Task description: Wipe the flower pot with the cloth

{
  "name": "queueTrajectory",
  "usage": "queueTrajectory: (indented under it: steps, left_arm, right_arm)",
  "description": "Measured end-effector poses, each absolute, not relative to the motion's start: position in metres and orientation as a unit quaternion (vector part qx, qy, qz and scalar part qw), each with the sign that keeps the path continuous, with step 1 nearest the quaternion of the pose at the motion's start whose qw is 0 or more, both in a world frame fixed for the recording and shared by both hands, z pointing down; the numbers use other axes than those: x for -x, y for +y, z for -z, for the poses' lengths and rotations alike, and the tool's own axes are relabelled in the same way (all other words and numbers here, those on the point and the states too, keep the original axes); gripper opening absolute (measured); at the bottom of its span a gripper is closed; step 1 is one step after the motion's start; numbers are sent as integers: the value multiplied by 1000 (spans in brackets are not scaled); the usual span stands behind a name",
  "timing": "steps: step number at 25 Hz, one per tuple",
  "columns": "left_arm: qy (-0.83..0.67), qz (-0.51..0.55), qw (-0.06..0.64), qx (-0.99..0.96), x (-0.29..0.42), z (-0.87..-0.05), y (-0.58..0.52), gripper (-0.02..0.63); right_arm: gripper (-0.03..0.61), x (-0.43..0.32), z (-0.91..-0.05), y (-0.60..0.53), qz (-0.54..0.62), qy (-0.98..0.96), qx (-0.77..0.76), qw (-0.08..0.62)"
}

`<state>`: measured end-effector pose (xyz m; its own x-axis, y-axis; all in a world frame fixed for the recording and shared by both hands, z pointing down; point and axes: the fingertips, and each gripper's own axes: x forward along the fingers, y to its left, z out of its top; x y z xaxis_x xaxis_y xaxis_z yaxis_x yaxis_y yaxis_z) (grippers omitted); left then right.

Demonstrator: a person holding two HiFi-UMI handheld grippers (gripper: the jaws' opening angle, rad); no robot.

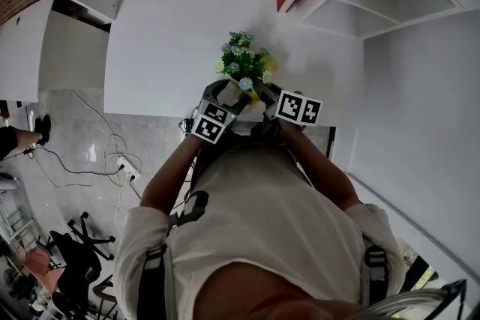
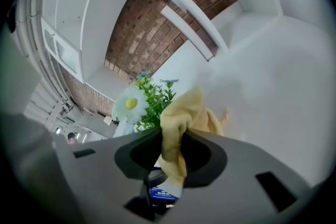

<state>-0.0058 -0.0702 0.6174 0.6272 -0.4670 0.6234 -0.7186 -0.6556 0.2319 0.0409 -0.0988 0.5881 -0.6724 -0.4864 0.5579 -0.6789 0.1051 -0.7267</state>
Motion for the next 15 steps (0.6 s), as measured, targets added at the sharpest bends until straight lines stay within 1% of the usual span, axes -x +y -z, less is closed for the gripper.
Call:
queueTrajectory:
  steps: [5, 9, 11, 15]
  left_arm:
    - [-332, -268, 236, -873, 4, -618, -67, 319]
    - [-304, -286, 229, -879, 4, -621, -60, 304]
    - [-301, -295, 216, -881, 12, -619, -60, 304]
    - [-317, -310, 203, -873, 50, -614, -79, 307]
  right_arm:
    - [110, -47, -615, -95, -540, -729, -404, 119]
    - [110, -57, -642, -88, -537, -709, -419, 182]
    - [110, -60, -649, -85, -543, -701, -423, 186]
    - [110, -61, -652, -86, -547, -703, -419, 179]
